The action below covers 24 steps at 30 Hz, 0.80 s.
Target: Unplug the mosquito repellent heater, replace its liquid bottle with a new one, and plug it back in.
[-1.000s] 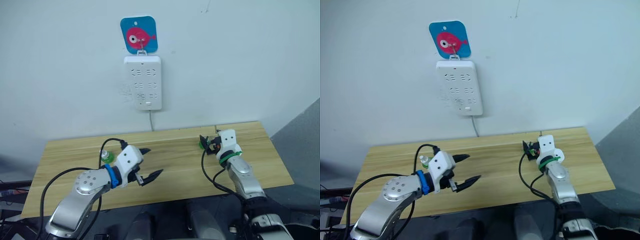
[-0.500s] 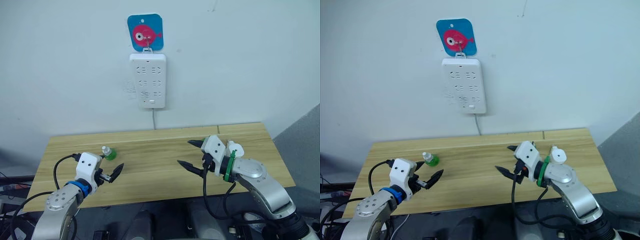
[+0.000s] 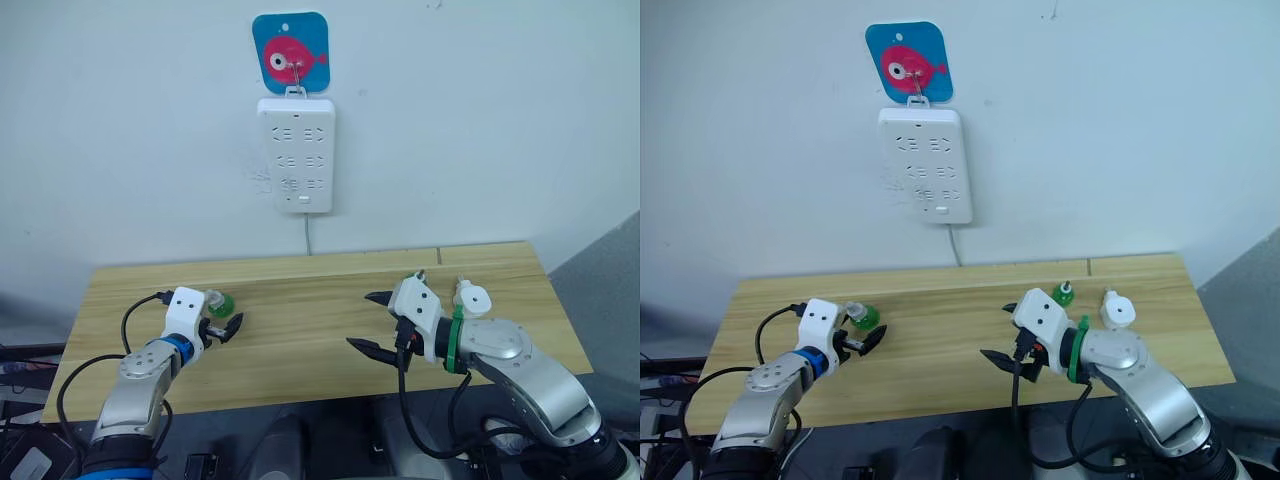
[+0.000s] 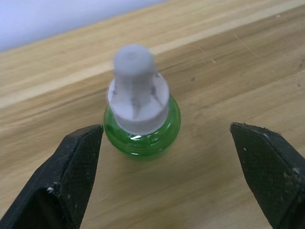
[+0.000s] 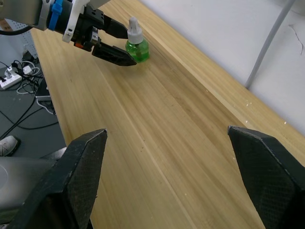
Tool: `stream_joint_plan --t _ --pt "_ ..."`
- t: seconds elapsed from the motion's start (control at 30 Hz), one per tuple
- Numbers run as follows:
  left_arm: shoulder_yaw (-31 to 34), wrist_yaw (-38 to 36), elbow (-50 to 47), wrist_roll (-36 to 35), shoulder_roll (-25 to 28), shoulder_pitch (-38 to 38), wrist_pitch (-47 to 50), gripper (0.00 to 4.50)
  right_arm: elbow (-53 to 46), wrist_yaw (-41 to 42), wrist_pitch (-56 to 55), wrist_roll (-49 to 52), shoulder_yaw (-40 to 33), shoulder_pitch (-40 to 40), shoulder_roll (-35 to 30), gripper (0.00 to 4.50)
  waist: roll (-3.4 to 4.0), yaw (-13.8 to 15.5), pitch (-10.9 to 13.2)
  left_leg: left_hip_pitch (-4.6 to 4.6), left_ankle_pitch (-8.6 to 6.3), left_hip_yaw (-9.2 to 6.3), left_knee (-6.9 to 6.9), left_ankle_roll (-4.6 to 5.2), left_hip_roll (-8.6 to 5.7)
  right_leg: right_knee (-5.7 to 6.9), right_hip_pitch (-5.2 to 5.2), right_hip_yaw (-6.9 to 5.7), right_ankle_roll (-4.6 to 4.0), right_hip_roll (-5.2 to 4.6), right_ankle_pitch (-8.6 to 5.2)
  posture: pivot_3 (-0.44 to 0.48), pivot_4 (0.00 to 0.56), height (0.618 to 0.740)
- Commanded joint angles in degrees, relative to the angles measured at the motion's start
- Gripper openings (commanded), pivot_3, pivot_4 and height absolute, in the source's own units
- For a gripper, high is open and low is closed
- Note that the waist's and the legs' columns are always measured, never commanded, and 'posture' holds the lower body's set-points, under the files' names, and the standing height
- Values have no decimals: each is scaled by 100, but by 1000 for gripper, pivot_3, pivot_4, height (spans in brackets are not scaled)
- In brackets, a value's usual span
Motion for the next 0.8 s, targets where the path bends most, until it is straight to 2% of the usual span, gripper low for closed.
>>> stream_joint_plan --t 0.03,0.27,0.37,0.5,0.57,0.73,0.8 --pt "42 93 279 37 -35 -230 -93 4500 -481 -42 176 123 10 44 -42 4208 -2 -3 14 0 0 -2 0 0 0 0 0 -3 0 0 0 -143 283 740" --pt "87 105 698 33 -36 -449 -293 4500 -593 -64 311 145 -7 87 -82 4208 -13 -5 36 -1 0 -4 0 -1 0 -3 1 -7 0 -1 0 -146 281 740" --pt "73 25 825 18 -16 -467 -375 3916 -581 -68 316 152 -23 68 -92 4236 -12 -6 45 -2 0 -6 0 -2 0 -4 1 -9 0 -1 0 -146 282 740" --pt "39 -83 1033 51 34 -534 -584 2633 -579 -62 286 124 -24 76 -131 4236 -12 -7 47 -2 1 -7 0 -2 0 -4 1 -9 0 -2 0 -148 282 740" --pt "-24 -240 1138 90 90 -587 -770 2209 -604 -67 265 127 -56 117 -161 4236 -12 -7 48 -2 1 -6 0 -2 0 -4 2 -9 0 -2 0 -151 279 740" --pt "-268 -800 1045 166 281 -599 -1232 2211 -692 -37 260 224 -225 170 -228 4236 -11 -10 52 -4 1 -7 -2 -4 0 -9 1 -11 0 -2 0 -161 270 740" --pt "-519 -1351 619 111 397 -600 -1396 2211 -798 48 323 387 -399 139 -291 4236 -11 -11 53 -5 0 -7 -2 -4 -1 -10 1 -11 0 -3 0 -164 265 740"
